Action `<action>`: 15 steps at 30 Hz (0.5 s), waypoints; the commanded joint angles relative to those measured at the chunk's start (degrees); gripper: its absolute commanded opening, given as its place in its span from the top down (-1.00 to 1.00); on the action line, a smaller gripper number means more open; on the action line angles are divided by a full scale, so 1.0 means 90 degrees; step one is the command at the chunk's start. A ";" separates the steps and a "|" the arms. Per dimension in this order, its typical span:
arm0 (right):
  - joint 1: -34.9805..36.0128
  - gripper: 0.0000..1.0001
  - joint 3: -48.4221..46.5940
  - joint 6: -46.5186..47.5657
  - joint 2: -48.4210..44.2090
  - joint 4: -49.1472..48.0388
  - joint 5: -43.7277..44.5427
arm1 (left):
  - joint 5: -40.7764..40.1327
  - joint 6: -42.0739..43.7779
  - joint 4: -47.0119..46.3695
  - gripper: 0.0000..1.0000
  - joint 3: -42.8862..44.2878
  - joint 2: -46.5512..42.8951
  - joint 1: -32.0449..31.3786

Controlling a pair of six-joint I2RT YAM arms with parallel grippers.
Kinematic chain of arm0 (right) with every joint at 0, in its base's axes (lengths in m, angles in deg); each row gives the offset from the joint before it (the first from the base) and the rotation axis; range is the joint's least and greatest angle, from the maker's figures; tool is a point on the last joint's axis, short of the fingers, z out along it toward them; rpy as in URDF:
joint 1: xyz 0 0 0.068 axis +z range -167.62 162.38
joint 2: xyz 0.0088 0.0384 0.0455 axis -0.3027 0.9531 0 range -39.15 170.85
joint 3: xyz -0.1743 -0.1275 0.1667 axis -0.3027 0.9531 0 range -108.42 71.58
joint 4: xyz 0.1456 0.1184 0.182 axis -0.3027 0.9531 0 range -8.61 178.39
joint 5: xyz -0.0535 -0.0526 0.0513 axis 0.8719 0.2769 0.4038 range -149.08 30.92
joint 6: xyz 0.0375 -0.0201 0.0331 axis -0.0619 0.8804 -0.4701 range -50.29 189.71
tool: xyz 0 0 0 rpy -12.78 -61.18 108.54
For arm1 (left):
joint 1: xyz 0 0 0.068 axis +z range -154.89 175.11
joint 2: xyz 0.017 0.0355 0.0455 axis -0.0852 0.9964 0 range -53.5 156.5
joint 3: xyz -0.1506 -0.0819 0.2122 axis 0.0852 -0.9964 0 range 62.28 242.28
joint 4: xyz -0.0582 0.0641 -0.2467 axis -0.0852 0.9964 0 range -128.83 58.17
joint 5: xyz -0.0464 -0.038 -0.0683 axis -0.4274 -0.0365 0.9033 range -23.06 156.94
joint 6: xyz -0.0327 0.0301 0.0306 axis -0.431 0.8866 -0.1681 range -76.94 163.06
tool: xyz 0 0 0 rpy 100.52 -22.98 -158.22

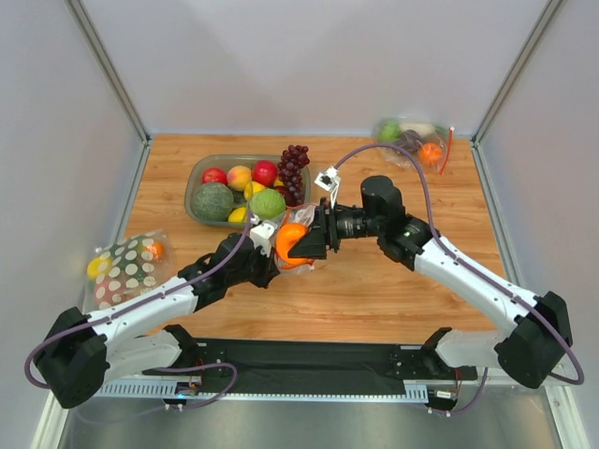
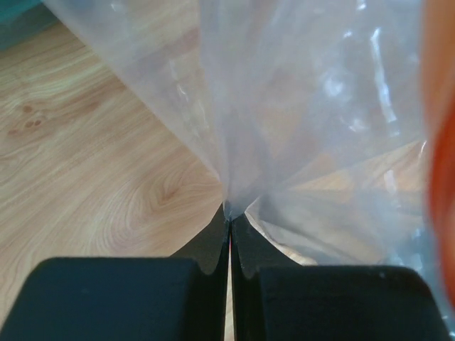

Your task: Open the zip-top bag and remove the fake food

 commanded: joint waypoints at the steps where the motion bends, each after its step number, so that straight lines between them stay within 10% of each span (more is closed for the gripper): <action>1: -0.0029 0.75 -0.0536 0.1491 -0.0410 0.2064 0.0699 | -0.0296 -0.0117 0.0477 1.00 -0.0195 -0.0279 0.0012; 15: -0.0087 0.70 0.1025 0.1346 0.0213 0.1453 0.2165 | 0.0016 0.0137 0.0790 1.00 0.0126 0.0022 -0.0095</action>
